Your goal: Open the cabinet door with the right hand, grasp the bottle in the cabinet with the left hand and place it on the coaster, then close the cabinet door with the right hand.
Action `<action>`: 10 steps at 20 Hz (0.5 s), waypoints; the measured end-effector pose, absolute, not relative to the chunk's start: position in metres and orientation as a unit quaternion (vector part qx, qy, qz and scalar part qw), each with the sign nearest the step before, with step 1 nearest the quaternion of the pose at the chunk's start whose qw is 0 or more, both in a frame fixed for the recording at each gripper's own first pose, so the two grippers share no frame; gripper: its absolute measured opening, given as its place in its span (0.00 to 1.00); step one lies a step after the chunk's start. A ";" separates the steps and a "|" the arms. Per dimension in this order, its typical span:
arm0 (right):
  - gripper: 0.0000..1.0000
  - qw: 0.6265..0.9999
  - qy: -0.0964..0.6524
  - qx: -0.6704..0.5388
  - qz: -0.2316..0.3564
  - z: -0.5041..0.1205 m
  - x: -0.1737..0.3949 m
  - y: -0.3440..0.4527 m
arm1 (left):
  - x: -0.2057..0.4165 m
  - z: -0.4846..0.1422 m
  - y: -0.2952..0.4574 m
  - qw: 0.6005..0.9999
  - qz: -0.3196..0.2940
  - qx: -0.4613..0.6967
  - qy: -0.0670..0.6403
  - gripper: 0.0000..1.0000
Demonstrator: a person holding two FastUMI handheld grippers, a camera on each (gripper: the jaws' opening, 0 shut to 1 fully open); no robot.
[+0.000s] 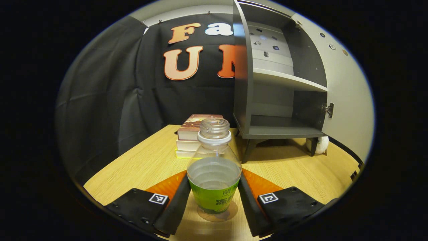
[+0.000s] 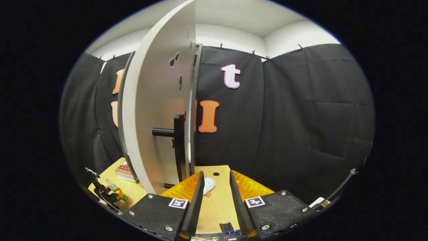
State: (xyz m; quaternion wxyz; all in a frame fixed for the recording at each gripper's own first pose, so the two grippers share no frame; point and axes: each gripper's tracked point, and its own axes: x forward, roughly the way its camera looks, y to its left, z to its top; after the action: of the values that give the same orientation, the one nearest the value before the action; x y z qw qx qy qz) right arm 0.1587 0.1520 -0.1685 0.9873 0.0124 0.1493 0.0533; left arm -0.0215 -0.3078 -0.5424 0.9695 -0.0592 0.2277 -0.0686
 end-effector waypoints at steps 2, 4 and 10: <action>0.48 0.986 0.150 0.020 0.067 -0.169 0.158 0.160 | -0.023 -0.540 -0.309 0.968 -0.072 -0.071 0.229 0.84; 0.48 0.986 0.151 0.023 0.064 -0.167 0.157 0.162 | -0.022 -0.539 -0.309 0.968 -0.071 -0.081 0.227 0.87; 0.48 0.987 0.151 0.018 0.045 -0.167 0.158 0.159 | -0.024 -0.526 -0.312 0.968 -0.079 -0.086 0.221 0.95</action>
State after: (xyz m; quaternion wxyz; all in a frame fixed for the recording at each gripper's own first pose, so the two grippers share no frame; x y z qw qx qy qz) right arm 0.1577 0.1594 -0.1673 0.9874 0.0180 0.1505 0.0451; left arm -0.0241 -0.3116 -0.5264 0.9682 -0.0865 0.2210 -0.0791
